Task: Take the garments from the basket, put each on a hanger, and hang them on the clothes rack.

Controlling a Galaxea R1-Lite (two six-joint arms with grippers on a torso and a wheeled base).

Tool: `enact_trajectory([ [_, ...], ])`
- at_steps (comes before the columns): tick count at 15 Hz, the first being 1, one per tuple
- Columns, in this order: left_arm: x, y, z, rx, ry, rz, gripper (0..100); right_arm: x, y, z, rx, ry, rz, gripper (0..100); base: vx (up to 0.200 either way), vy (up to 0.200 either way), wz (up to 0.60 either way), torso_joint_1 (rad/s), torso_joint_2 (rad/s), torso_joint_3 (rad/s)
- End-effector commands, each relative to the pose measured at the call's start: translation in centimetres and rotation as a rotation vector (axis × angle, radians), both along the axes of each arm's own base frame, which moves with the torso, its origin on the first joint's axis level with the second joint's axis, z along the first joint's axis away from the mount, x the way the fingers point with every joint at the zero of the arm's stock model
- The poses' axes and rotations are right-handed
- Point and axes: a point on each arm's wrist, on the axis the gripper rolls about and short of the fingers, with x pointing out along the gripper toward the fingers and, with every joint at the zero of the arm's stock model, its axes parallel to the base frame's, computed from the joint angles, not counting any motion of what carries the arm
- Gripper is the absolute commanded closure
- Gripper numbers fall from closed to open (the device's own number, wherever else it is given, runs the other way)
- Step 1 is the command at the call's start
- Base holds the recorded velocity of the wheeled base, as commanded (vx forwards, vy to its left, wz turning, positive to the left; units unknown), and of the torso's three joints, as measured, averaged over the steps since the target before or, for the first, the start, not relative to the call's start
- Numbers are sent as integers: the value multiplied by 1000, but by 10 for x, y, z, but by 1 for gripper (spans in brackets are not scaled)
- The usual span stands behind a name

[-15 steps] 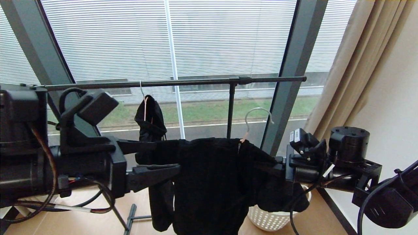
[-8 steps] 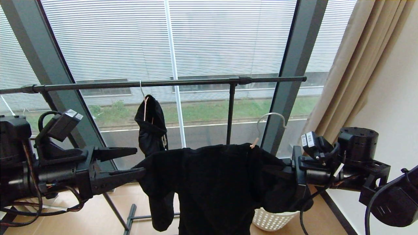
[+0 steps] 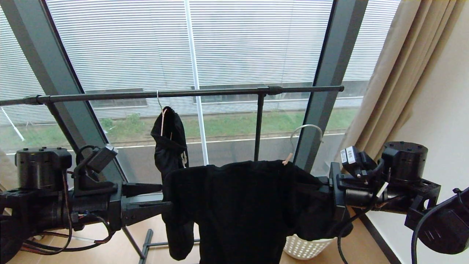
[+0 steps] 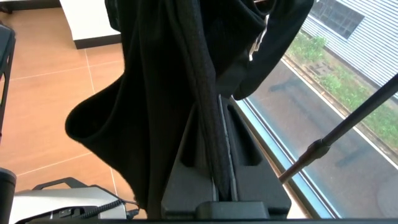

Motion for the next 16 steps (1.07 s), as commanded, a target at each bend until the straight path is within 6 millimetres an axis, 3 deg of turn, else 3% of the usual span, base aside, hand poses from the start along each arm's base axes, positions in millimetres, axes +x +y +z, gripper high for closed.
enact_trajectory([
  [1,6,-2,-10,1,41,-8,0,-2,0,4,3,-12,1,100,0,0,0,0,0,0],
  [7,7,-3,-9,-1,22,-8,0,-1,0,5,5,-17,1,100,0,0,0,0,0,0],
  [8,7,-3,-9,-2,24,-8,100,-3,-1,4,3,-12,1,100,0,0,0,0,0,0],
  [16,6,-1,-3,-1,-2,3,100,-4,-6,10,8,-32,-16,100,0,0,0,0,0,0],
])
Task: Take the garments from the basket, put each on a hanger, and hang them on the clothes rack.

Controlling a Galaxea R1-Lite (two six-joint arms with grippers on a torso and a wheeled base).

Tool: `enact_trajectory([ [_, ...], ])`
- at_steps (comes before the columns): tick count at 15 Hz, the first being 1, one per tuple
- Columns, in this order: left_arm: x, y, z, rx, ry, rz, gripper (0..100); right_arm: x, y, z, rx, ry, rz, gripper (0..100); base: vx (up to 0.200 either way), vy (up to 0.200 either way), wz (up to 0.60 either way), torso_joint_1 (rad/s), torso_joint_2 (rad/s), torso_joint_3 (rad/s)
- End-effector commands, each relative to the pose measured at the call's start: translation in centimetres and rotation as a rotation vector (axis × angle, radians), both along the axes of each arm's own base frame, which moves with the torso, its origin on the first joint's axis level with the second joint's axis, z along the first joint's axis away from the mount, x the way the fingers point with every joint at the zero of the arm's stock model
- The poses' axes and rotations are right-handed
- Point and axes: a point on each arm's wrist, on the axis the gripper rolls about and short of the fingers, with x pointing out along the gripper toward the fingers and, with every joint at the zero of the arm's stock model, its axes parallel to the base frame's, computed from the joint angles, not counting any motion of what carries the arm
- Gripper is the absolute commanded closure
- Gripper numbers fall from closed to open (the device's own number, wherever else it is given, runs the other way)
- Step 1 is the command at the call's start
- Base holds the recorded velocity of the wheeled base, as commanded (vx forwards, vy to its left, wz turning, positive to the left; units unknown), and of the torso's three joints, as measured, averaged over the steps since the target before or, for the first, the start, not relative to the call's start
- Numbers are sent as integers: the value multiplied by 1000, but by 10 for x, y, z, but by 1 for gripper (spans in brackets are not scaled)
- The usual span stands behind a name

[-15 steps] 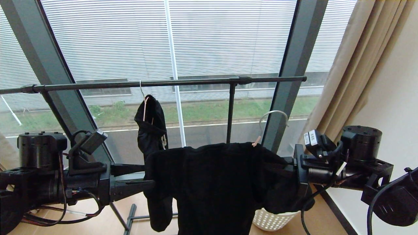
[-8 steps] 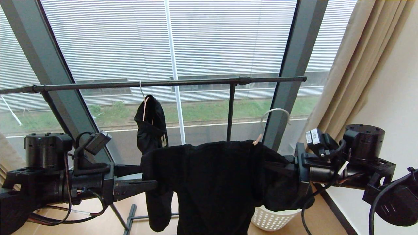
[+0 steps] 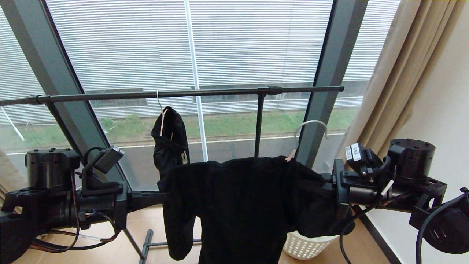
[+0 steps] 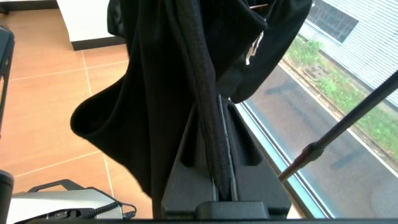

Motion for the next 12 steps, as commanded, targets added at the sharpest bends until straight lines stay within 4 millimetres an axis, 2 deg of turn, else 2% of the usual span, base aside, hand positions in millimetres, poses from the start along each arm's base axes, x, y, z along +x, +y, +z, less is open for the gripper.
enact_trajectory([
  [1,-1,4,3,0,-16,15,100,0,-5,4,4,-14,-16,100,0,0,0,0,0,0],
  [12,6,33,10,5,-101,131,100,9,-24,14,24,-48,-54,100,0,0,0,0,0,0],
])
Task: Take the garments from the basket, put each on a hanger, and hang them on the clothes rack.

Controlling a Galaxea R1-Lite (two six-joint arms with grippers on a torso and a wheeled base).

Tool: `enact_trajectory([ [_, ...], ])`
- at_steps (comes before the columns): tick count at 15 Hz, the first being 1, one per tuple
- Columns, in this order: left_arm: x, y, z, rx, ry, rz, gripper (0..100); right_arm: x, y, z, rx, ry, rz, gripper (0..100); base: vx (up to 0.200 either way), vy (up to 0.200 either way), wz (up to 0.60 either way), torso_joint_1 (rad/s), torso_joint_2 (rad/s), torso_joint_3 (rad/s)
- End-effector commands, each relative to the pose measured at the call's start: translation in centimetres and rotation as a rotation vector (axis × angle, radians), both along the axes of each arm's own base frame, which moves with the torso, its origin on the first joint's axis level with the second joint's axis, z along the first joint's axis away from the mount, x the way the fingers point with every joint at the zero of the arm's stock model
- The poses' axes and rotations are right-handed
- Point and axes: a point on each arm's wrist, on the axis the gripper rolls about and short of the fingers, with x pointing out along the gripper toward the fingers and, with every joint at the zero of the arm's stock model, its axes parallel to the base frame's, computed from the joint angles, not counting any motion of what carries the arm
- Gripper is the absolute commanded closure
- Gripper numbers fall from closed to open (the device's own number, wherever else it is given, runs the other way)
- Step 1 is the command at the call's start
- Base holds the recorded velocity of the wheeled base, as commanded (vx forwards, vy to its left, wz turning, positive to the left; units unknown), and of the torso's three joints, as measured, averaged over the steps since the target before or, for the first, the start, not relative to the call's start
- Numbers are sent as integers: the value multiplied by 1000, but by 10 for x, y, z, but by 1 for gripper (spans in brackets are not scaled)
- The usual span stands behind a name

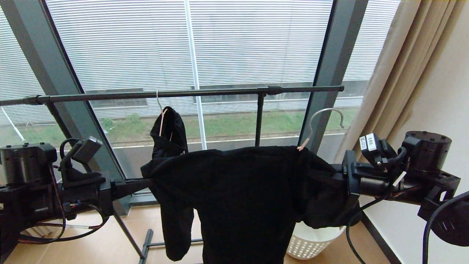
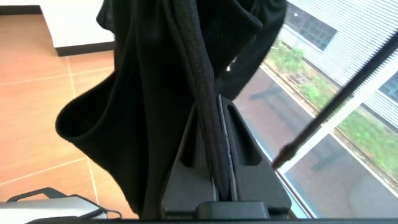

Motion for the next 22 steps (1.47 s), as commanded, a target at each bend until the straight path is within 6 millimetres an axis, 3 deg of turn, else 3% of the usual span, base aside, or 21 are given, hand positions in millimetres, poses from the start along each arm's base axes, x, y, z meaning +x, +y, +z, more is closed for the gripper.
enact_trajectory([
  [1,0,4,0,0,-7,16,100,2,-3,0,0,-1,-10,100,0,0,0,0,0,0],
  [12,10,21,-7,7,0,74,100,11,-18,3,12,-16,-31,100,0,0,0,0,0,0],
  [22,11,22,-8,7,2,75,100,15,-31,6,23,-23,-51,100,0,0,0,0,0,0],
])
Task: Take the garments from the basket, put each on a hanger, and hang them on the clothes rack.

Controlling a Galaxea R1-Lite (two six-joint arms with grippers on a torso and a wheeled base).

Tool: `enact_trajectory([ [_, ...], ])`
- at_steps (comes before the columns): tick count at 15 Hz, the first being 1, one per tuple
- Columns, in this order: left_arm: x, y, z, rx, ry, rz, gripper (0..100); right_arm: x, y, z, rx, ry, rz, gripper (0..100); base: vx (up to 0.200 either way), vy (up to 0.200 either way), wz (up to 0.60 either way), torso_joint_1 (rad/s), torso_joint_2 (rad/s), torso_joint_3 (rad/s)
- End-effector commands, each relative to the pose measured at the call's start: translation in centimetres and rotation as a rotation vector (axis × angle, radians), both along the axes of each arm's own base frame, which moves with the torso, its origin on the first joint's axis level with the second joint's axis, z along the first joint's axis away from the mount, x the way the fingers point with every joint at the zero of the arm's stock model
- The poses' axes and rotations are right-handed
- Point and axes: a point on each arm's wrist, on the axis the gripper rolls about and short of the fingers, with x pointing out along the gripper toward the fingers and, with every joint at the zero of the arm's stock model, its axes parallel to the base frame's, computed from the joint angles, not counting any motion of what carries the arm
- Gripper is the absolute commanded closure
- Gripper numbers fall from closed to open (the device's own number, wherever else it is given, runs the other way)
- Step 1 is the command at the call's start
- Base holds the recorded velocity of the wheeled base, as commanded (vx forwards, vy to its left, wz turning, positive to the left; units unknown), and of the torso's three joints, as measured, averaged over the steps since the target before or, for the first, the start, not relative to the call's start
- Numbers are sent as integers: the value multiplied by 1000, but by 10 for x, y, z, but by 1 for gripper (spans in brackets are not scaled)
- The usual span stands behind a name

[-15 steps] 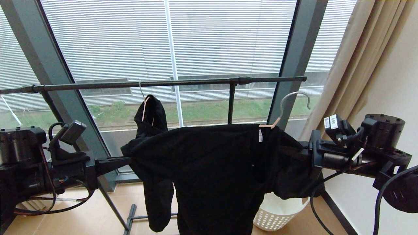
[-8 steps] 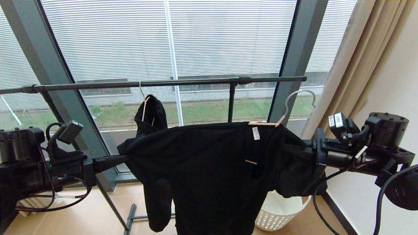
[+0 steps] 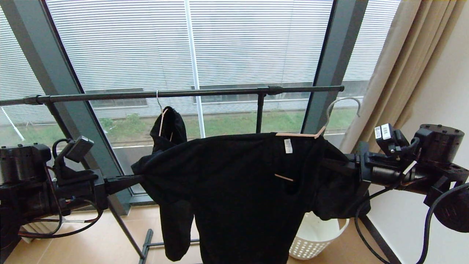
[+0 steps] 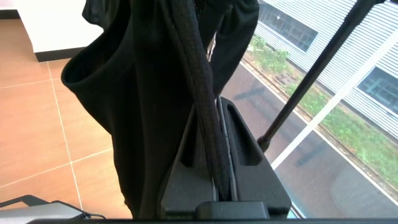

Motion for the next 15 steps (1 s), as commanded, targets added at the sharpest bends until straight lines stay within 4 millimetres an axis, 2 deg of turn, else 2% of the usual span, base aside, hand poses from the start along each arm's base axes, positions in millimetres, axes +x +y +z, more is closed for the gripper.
enact_trajectory([
  [1,0,0,0,0,0,2,100,0,0,0,1,-2,3,100,0,0,0,0,0,0],
  [14,0,-1,-6,0,19,-8,100,-1,-6,0,30,33,43,100,0,0,0,0,0,0],
  [15,0,-1,-7,0,21,-8,0,-1,-6,0,30,33,43,100,0,0,0,0,0,0],
])
